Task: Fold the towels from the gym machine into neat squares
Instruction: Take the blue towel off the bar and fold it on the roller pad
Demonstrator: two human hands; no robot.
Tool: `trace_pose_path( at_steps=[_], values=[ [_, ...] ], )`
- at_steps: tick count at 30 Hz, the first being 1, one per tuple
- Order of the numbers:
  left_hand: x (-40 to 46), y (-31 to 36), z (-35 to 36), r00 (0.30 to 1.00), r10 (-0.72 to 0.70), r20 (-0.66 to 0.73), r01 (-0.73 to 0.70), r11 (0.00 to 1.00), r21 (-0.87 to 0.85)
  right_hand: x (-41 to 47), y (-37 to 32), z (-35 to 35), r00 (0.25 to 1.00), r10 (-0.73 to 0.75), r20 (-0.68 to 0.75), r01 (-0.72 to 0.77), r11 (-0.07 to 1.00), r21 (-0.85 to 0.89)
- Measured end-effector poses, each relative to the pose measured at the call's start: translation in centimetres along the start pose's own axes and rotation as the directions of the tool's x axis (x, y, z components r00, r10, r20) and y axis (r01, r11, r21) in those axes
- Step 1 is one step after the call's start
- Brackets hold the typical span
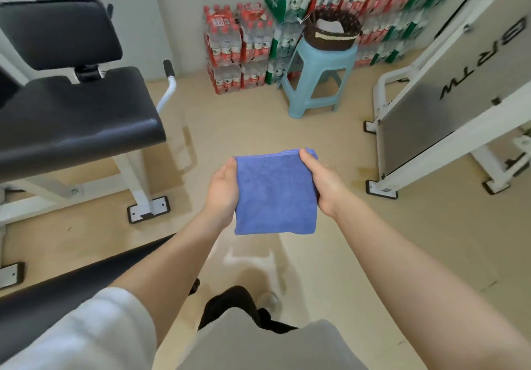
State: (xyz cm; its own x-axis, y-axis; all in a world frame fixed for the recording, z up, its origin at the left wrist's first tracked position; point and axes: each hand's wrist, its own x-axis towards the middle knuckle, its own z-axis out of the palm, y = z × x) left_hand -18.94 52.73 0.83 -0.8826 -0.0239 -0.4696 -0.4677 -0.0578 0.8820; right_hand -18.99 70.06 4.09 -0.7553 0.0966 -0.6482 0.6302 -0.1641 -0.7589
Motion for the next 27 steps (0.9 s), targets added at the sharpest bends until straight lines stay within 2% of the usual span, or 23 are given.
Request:
trace_pose_path(
  at_steps=[3,5,7,9,11,13,16,19,22,27],
  values=[
    [2.9,1.5,4.0,0.997,0.068,-0.035,-0.066,0.997,0.043,2.3,-1.9,-3.0,0.994,-0.01,-0.107,0.014,0.999,0.041],
    [4.5,3.0,6.6,0.998,0.054,-0.013,-0.054,0.998,0.034,4.3,-3.1,-4.9,0.989,0.006,-0.148,0.004,0.998,0.064],
    [6.4,4.5,8.7,0.988,-0.086,0.127,0.097,0.993,-0.075,6.7,-4.7,-6.8,0.985,0.03,-0.169,-0.009,0.992,0.123],
    [9.2,5.7,10.2,0.914,-0.27,0.304,0.318,0.94,-0.121,9.7,-6.9,-8.9,0.986,0.037,-0.164,-0.009,0.985,0.171],
    [12.5,7.0,11.7,0.844,-0.341,0.415,0.409,0.909,-0.085,13.2,-9.3,-10.6,0.99,0.023,-0.14,0.001,0.986,0.167],
    [16.1,8.6,13.6,0.803,-0.383,0.457,0.45,0.892,-0.044,17.1,-11.9,-12.1,0.991,0.01,-0.132,0.009,0.989,0.15],
    [22.5,11.7,16.6,0.796,-0.44,0.415,0.465,0.884,0.045,22.8,-16.6,-13.5,0.997,-0.001,-0.08,0.009,0.995,0.097],
    [29.3,15.5,19.7,0.844,-0.422,0.331,0.419,0.904,0.085,27.4,-22.3,-14.8,0.998,0.001,-0.068,0.007,0.992,0.123],
    [34.9,19.5,22.5,0.886,-0.342,0.313,0.344,0.938,0.048,31.3,-27.2,-15.9,0.998,0.013,-0.056,-0.006,0.992,0.122],
    [42.8,24.2,27.4,0.908,-0.241,0.343,0.272,0.961,-0.046,37.3,-32.4,-17.9,0.999,0.014,0.042,-0.016,0.999,0.036]
  ],
)
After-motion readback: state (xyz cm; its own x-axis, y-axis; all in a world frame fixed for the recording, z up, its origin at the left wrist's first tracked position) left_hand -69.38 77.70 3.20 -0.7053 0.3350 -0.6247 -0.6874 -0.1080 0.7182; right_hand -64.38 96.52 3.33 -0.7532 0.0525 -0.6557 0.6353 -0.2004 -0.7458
